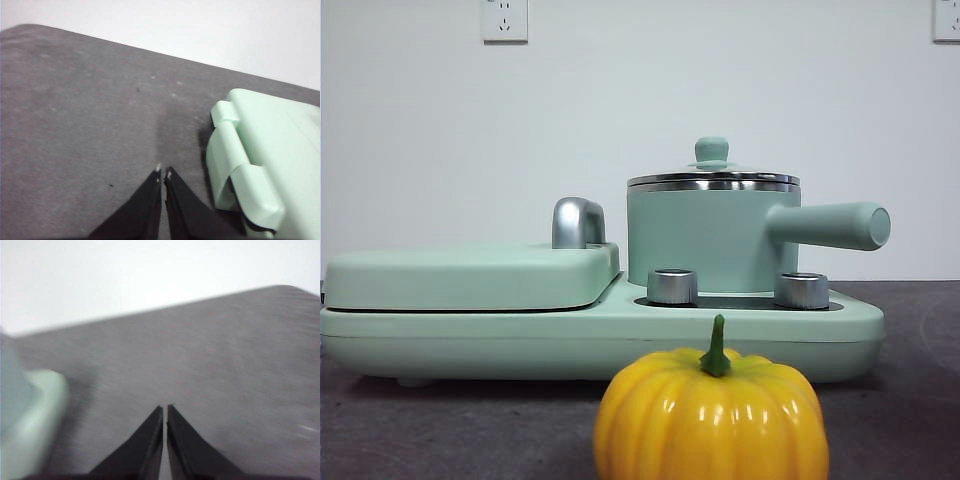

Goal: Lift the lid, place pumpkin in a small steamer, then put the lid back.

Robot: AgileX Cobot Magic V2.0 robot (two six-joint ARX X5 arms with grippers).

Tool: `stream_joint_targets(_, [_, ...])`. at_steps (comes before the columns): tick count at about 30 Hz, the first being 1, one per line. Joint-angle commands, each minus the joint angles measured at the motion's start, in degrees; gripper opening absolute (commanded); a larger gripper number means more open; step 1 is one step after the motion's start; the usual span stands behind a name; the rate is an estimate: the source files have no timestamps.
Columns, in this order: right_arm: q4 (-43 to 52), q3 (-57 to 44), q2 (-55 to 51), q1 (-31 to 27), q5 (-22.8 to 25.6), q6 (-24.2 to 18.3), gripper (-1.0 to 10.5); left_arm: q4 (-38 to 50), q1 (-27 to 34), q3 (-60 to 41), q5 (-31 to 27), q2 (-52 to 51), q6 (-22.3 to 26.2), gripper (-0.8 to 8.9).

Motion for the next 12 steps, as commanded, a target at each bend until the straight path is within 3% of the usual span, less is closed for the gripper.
stream_joint_targets(1, [2.1, 1.2, -0.02, 0.04, -2.14, 7.63, 0.1, 0.87, -0.31, 1.86, 0.42, 0.35, -4.22, 0.14])
stream_joint_targets(6, [-3.06, 7.8, 0.63, 0.04, -3.82, 11.58, 0.1, -0.04, -0.42, 6.88, 1.05, 2.6, -7.41, 0.15])
stream_joint_targets(12, [-12.68, 20.83, 5.9, 0.04, -9.64, 11.76, 0.1, -4.61, -0.92, 16.61, 7.17, 10.1, -6.97, 0.14])
